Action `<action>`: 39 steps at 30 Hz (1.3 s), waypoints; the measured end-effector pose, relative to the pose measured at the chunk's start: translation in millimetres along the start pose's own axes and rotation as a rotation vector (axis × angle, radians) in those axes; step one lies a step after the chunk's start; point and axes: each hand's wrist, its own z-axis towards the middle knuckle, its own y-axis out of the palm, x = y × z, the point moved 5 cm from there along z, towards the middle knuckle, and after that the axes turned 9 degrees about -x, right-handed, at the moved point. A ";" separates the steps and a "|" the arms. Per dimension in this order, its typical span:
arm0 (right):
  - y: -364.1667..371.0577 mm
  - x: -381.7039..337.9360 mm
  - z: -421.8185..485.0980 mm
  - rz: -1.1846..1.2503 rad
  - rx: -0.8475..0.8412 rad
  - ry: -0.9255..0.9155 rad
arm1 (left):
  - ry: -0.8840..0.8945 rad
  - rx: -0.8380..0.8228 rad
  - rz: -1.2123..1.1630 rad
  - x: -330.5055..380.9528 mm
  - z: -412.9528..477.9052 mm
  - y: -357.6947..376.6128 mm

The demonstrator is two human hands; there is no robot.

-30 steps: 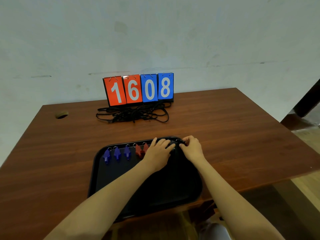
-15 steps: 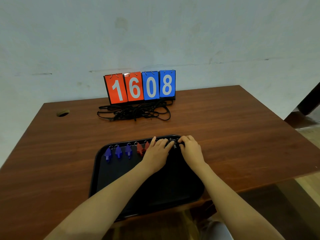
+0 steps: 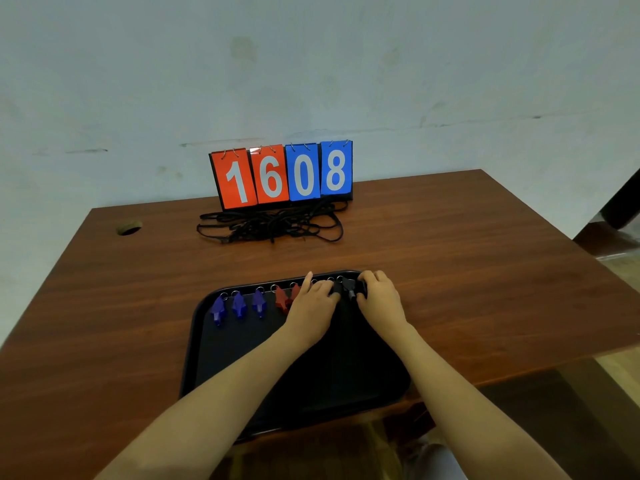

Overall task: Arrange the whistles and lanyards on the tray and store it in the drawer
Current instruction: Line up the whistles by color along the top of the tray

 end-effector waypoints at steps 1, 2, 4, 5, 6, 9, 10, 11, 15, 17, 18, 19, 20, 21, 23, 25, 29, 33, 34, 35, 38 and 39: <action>-0.3 -0.3 0.0 -0.006 -0.003 -0.002 | -0.001 0.020 -0.012 1.1 1.3 0.0; -0.4 -0.6 -0.2 -0.008 -0.006 -0.004 | 0.001 0.042 -0.028 2.3 2.3 -0.1; -0.2 -1.1 -0.6 -0.008 -0.013 -0.008 | 0.023 0.071 -0.041 5.9 4.8 0.7; -0.2 -1.2 -0.6 -0.009 -0.018 -0.009 | 0.039 0.074 -0.036 8.3 6.2 2.2; -0.4 -1.3 -0.7 -0.010 -0.024 -0.010 | 0.054 0.069 -0.026 10.3 7.7 4.1; -1.0 -1.0 0.5 -0.011 -0.064 -0.005 | 0.064 0.022 0.026 12.4 10.4 10.5; -1.4 -1.0 1.1 -0.014 -0.088 0.000 | 0.062 0.002 0.044 11.9 10.7 12.5; -2.0 -1.2 1.7 -0.016 -0.116 0.004 | 0.060 -0.013 0.056 11.0 10.8 14.1; -3.1 -1.7 4.2 -0.045 -0.222 0.003 | 0.052 -0.031 0.073 6.8 10.1 15.9; -3.4 -2.2 4.8 -0.061 -0.229 -0.006 | 0.050 -0.028 0.072 5.1 9.9 15.6; -3.2 -2.5 5.0 -0.061 -0.226 -0.011 | 0.049 -0.027 0.072 4.5 9.8 15.1; -2.9 -3.2 4.9 -0.059 -0.220 -0.018 | 0.048 -0.026 0.071 4.2 9.6 14.4; -2.4 -3.8 4.7 -0.053 -0.215 -0.026 | 0.048 -0.027 0.070 4.0 9.1 13.4; -2.0 -4.5 4.8 -0.044 -0.210 -0.033 | 0.048 -0.029 0.066 3.9 8.4 12.5; -1.1 -5.4 4.5 -0.029 -0.202 -0.046 | 0.044 -0.032 0.062 4.2 6.8 10.4; 0.0 -5.7 3.8 -0.016 -0.200 -0.053 | 0.043 -0.034 0.059 4.2 6.3 9.2; 1.1 -6.1 1.7 0.004 -0.191 -0.066 | 0.035 -0.033 0.036 2.4 5.9 9.7; 0.7 -6.6 0.8 0.012 -0.183 -0.069 | -0.020 0.052 -0.065 -2.1 -1.5 2.7; 0.7 -6.8 0.9 0.023 -0.177 -0.067 | -0.050 0.090 -0.098 -6.0 -5.5 -0.3; 0.3 -7.1 1.1 0.038 -0.169 -0.064 | -0.085 0.131 -0.129 -11.7 -10.1 -3.2; -2.5 -8.3 1.3 0.070 -0.140 -0.064 | -0.195 0.192 -0.210 -36.5 -26.0 -5.9; -3.7 -9.4 1.1 0.069 -0.126 -0.072 | -0.228 0.188 -0.233 -45.5 -31.3 -4.3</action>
